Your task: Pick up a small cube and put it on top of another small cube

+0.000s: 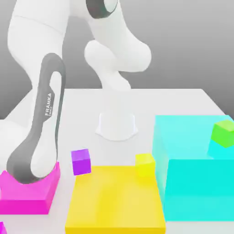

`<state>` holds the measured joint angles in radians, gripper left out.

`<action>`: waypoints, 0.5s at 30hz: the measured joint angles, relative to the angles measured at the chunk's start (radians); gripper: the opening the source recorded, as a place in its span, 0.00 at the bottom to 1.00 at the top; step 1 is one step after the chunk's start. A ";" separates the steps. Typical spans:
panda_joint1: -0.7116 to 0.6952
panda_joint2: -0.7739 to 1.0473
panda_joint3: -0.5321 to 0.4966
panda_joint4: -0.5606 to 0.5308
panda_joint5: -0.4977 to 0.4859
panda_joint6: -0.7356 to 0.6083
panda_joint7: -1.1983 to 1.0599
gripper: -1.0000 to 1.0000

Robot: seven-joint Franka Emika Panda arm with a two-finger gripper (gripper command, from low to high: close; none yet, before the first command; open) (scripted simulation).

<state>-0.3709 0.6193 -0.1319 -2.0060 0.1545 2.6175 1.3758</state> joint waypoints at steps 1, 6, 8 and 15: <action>0.005 -0.030 -0.007 -0.007 -0.004 -0.023 0.002 0.00; 0.037 -0.205 -0.021 -0.109 -0.047 -0.094 -0.010 0.00; 0.051 -0.279 -0.019 -0.169 -0.067 -0.106 -0.026 0.00; 0.088 -0.536 0.000 -0.382 -0.134 -0.146 -0.085 0.00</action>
<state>-0.2830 0.0836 -0.1319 -2.3878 0.0201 2.4716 1.2909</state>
